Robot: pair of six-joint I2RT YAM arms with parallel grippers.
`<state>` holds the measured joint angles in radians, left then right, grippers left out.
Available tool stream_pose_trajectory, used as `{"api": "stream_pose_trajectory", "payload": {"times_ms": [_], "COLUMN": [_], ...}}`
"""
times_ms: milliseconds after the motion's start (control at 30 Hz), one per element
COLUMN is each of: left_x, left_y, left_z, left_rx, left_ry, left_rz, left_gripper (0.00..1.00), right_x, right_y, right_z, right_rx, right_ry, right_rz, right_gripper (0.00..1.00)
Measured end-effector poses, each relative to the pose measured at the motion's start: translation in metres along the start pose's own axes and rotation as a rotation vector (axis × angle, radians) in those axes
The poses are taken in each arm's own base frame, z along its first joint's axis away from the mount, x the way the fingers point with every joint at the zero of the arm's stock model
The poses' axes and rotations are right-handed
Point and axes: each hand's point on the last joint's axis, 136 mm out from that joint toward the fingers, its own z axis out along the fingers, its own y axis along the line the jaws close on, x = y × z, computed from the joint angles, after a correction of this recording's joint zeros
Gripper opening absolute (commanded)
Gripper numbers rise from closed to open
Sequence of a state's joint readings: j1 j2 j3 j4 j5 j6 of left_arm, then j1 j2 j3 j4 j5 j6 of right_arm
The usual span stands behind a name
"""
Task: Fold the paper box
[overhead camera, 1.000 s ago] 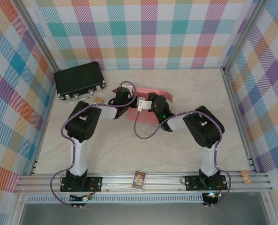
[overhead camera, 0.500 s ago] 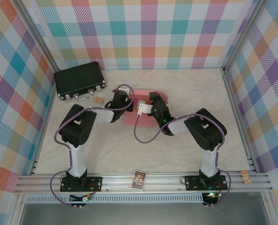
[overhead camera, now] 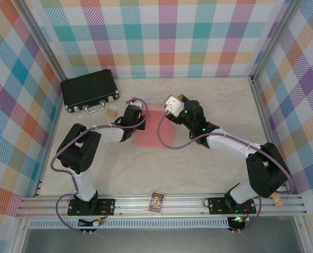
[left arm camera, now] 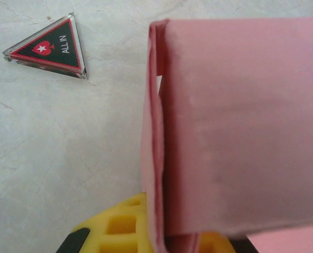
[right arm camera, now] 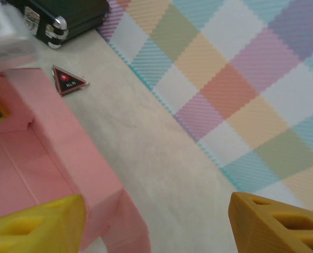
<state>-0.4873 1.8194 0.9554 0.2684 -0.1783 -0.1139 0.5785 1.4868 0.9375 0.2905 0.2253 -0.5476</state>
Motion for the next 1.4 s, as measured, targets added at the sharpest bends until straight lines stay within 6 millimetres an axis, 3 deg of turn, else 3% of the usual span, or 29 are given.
{"api": "stream_pose_trajectory", "payload": {"times_ms": [233, 367, 467, 700, 867, 1100, 1400], "left_x": [0.002, 0.008, 0.015, 0.019, 0.024, 0.025, 0.028], "left_y": [0.0, 0.002, 0.004, 0.004, 0.005, 0.004, 0.005], "left_z": [-0.015, -0.017, -0.017, -0.017, -0.017, -0.017, -0.017], "left_rx": [-0.004, -0.006, -0.009, -0.01, -0.009, -0.007, -0.014], "left_ry": [0.005, 0.015, 0.028, 0.034, 0.045, 0.047, 0.052], "left_rz": [0.014, 0.016, 0.017, 0.004, -0.008, -0.013, -0.035], "left_gripper": [0.02, 0.02, 0.02, 0.02, 0.02, 0.02, 0.02], "right_x": [0.063, 0.09, 0.11, 0.139, 0.146, 0.133, 0.124], "right_y": [-0.054, -0.064, -0.061, -0.028, -0.016, -0.003, 0.032], "right_z": [0.001, 0.011, 0.022, 0.045, 0.053, 0.06, 0.063], "right_rx": [0.013, -0.031, -0.08, -0.234, -0.29, -0.377, -0.488], "right_ry": [0.16, 0.242, 0.295, 0.412, 0.441, 0.432, 0.484], "right_rz": [0.321, 0.428, 0.483, 0.542, 0.564, 0.562, 0.497], "right_gripper": [0.69, 0.66, 0.65, 0.61, 0.58, 0.58, 0.57]}}
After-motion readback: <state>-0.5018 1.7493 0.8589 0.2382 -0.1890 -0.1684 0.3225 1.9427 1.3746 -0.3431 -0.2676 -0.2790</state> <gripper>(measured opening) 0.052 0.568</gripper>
